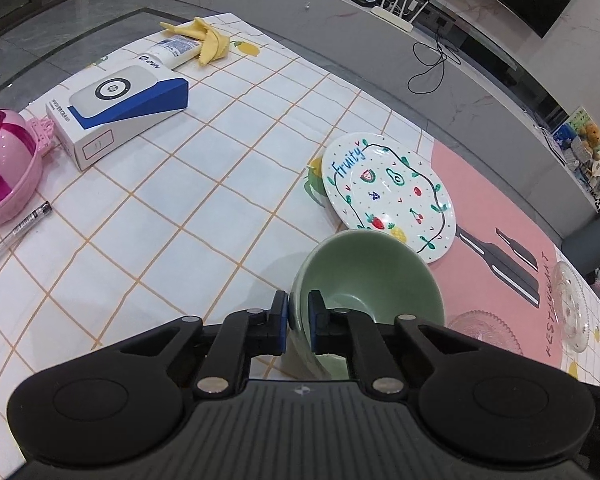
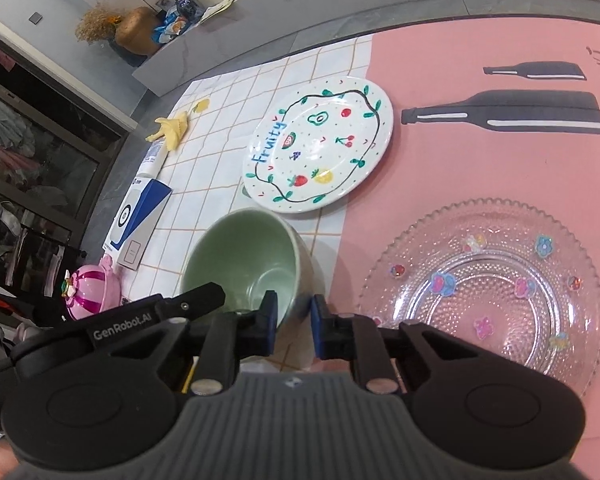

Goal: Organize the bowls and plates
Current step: 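Carry the green bowl over the stacked pots and lower it in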

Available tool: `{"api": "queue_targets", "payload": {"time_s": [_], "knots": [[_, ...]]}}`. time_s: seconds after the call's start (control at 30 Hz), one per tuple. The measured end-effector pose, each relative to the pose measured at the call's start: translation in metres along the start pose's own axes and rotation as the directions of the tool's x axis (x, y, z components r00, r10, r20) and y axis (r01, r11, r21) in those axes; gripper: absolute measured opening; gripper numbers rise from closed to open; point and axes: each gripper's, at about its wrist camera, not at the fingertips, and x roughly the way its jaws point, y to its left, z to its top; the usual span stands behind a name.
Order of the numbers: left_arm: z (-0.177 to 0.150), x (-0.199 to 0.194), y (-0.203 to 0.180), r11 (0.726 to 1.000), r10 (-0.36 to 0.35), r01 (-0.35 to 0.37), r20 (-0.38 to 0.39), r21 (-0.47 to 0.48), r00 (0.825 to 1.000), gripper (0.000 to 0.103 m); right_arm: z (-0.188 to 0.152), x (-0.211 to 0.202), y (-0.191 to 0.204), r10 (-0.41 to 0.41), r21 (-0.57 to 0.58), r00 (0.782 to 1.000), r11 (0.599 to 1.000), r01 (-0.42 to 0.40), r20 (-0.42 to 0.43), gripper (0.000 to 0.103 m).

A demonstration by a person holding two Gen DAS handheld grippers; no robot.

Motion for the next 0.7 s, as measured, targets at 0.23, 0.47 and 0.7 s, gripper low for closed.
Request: {"api": "queue_targets", "payload": {"time_s": [0.23,0.47,0.7], "knots": [[-0.001,-0.012,0.000,1.000,-0.026,0.026,0.022,-0.009,0.999,0.008,-0.001,-0.012,0.003,0.002,0.004,1.000,1.000,-0.002,0.014,0.015],[-0.012,-0.047,-0.008,0.999,-0.046,0.047,0.076,-0.017,0.996,0.008,-0.010,-0.045,0.013,0.018,-0.016,0.998,1.000,-0.017,0.066,0.015],[-0.029,-0.097,-0.026,0.997,-0.077,0.076,0.150,0.012,0.986,0.008,-0.029,-0.099,0.023,0.034,-0.059,0.991,0.998,-0.026,0.128,0.015]]}}
